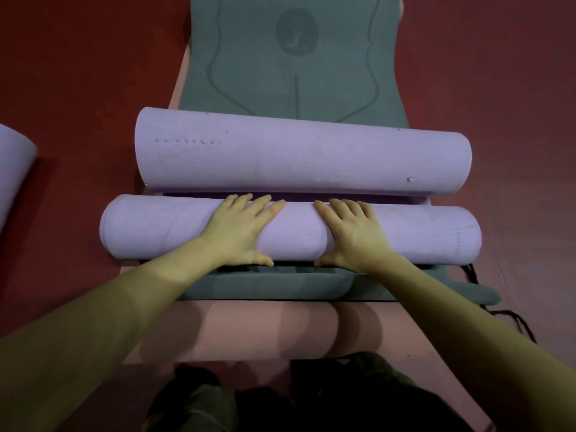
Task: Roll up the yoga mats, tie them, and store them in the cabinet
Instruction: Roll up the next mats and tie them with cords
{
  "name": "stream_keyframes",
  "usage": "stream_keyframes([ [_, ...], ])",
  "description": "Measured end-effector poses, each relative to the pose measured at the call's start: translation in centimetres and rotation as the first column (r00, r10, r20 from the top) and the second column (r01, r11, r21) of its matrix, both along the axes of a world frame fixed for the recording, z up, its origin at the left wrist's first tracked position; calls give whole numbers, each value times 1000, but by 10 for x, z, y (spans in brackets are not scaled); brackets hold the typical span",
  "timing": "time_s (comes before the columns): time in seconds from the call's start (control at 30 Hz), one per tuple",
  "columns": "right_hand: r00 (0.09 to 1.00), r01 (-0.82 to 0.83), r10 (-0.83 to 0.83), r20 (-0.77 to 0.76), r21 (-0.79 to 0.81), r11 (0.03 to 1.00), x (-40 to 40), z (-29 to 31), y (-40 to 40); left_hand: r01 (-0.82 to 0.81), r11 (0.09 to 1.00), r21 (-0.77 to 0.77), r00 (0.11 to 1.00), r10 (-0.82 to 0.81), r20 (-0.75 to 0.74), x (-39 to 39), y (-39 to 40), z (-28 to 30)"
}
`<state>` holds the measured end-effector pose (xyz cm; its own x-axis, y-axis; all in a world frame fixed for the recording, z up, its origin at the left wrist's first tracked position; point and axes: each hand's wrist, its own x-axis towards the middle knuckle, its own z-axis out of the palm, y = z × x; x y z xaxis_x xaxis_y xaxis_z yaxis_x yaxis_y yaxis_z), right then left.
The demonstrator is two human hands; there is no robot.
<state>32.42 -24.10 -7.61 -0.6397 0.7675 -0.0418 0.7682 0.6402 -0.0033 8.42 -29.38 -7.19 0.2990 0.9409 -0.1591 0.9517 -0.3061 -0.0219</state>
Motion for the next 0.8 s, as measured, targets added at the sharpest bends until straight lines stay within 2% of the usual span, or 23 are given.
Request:
stream_keyframes([
  [0.07,999,-34,34,8,32,999,3,-1,3,-14,994,-105,1000,12,-20,-3,8,2],
  [0.17,999,-14,17,-28,106,994,9,-3,3,-59,983,-176,998,56,-20,-11,27,10],
  [0.23,997,29,-16,-78,169,985,9,-8,3,-83,979,-184,997,81,-18,-20,37,15],
  [0.3,990,92,-67,-127,199,976,4,-12,5,-54,990,-127,998,50,-37,-23,45,18],
  [0.37,980,153,-131,-151,147,977,-6,-11,12,-56,992,-114,998,56,-2,-17,55,21],
  [0.47,971,212,-207,-124,29,977,-18,-3,30,-173,969,-175,980,187,68,-5,75,18],
  [0.7,972,233,-234,-24,-37,972,-19,-3,52,-394,916,-69,916,398,57,3,132,7],
  [0.8,960,280,-281,11,-123,952,-29,2,81,-460,885,-69,884,464,57,10,140,4],
])
